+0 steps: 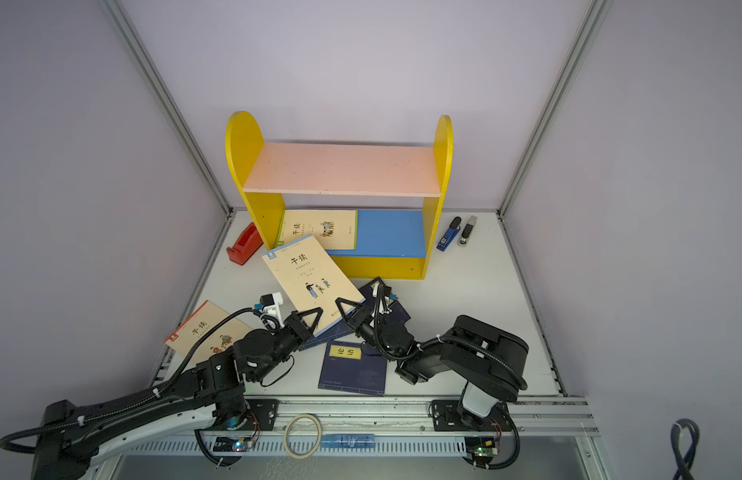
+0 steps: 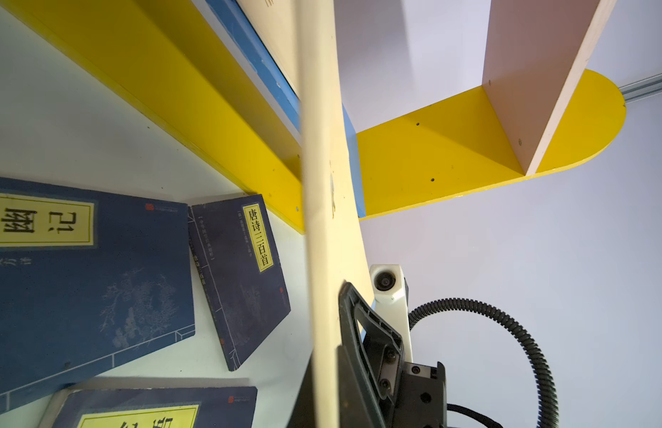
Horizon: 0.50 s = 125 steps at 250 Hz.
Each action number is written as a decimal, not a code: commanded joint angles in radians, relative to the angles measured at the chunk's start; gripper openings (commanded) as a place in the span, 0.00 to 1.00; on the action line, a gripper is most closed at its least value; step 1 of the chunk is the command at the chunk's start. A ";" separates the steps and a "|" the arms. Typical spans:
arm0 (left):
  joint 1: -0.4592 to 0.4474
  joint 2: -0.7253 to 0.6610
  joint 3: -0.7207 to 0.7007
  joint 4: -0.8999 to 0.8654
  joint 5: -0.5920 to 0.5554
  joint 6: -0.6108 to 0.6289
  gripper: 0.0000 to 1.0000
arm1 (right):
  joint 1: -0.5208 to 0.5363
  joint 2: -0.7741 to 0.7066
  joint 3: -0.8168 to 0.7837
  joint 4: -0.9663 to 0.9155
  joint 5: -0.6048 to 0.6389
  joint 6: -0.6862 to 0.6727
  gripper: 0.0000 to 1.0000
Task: Stacking books/files
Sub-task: Pass the book.
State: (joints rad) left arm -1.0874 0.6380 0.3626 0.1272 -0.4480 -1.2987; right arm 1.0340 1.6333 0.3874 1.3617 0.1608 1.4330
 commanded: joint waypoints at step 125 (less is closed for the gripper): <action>0.561 -0.189 0.134 -0.265 0.588 0.109 0.69 | -0.006 -0.449 -0.068 -0.315 0.019 -0.223 0.00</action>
State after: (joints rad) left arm -0.6083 0.4461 0.4793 -0.1093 -0.0746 -1.2278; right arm 1.0275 1.2762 0.3199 1.1732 0.1757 1.2640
